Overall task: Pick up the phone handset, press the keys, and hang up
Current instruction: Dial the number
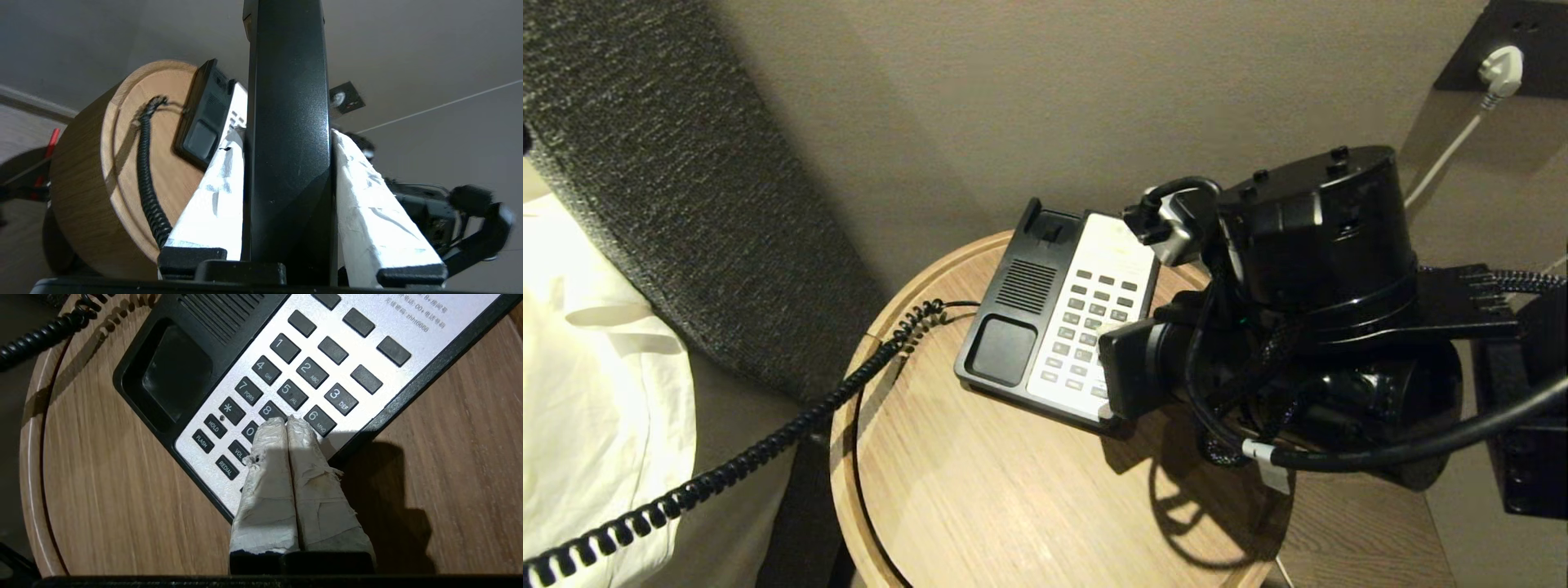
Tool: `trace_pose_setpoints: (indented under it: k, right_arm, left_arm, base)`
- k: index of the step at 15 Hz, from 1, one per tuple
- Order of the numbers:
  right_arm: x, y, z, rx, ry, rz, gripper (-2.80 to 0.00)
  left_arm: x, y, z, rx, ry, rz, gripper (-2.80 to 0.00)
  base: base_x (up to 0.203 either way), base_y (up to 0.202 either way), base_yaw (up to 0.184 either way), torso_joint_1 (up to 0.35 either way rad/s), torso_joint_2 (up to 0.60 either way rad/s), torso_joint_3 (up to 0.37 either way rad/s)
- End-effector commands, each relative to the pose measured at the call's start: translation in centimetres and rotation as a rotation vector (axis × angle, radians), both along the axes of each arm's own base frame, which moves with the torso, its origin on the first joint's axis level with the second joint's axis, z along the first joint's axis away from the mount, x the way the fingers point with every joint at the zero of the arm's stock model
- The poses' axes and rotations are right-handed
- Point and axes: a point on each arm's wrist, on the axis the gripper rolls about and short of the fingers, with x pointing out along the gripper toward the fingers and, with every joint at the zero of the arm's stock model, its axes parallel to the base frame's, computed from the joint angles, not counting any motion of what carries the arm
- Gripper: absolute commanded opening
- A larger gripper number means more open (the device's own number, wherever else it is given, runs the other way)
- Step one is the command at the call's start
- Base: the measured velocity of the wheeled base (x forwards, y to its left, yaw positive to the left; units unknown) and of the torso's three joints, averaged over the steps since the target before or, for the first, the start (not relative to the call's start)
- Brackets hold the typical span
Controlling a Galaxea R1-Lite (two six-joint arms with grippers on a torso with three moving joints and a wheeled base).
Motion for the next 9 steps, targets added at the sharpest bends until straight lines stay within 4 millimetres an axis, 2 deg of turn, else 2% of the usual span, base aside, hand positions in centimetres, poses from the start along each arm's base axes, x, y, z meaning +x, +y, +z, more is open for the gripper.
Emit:
trace_pose_setpoints:
  k: [1,9]
  right_arm:
    - [-0.5,0.1,0.3,0.019,-0.004,0.008,-2.80]
    - [0.7,1.8,-1.3,-0.001,0.014,0.008,-2.80]
  left_arm:
    - [-0.1,0.1,-1.1,0.008,0.012,-0.001,-2.80]
    - [-0.4,0.4,-0.9,-0.005,-0.002,-0.002,-2.80]
  base:
    - [0.000,0.000,0.000,0.000,0.00,0.000]
    - [0.000,0.000,0.000,0.000,0.00,0.000]
